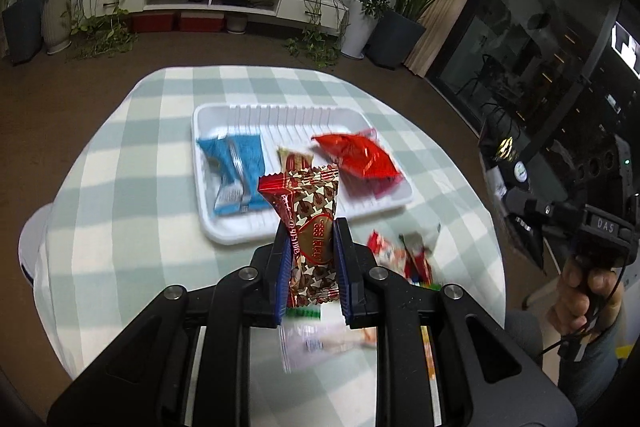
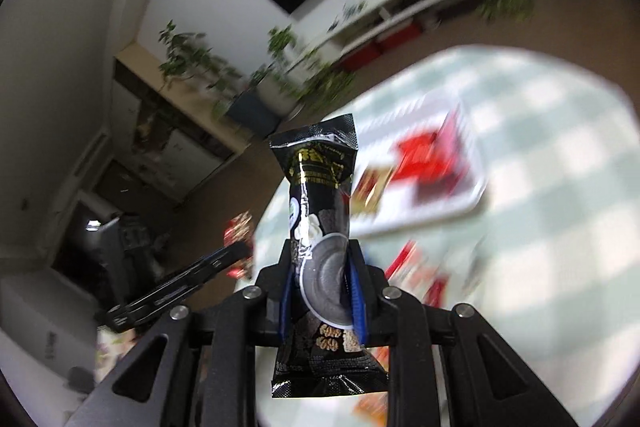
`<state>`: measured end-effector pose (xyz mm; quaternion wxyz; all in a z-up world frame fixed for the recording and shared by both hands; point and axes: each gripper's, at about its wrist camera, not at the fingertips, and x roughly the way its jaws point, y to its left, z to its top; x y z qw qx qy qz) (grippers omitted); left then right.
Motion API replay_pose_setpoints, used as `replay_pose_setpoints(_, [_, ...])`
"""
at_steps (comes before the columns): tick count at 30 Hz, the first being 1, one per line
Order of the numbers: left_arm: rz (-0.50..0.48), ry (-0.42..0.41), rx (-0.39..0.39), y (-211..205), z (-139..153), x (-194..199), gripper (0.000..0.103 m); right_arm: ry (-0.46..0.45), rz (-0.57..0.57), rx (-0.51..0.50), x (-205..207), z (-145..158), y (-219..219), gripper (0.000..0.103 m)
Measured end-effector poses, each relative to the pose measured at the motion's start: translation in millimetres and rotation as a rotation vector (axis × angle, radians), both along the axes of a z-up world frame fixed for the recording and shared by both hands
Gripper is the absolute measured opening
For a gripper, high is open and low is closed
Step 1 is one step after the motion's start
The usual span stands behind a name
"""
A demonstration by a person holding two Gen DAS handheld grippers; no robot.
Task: Organize snacks
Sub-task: 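Carry both packets over the white tray and open both grippers to release them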
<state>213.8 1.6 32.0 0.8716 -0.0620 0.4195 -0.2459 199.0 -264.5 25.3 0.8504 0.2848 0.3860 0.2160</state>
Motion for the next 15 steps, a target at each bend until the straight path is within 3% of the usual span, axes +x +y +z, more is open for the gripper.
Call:
replay_pose_setpoints(7, [0.002, 0.012, 0.025, -36.3, -4.3, 77.2, 0.018, -0.06, -0.016, -0.135, 73.6, 19.0, 10.6, 0.025])
replay_pose_setpoints(15, [0.017, 0.064, 0.075, -56.9, -45.9, 135.7, 0.018, 0.029, 0.023, -0.246, 139.7, -20.0, 45.9, 0.025])
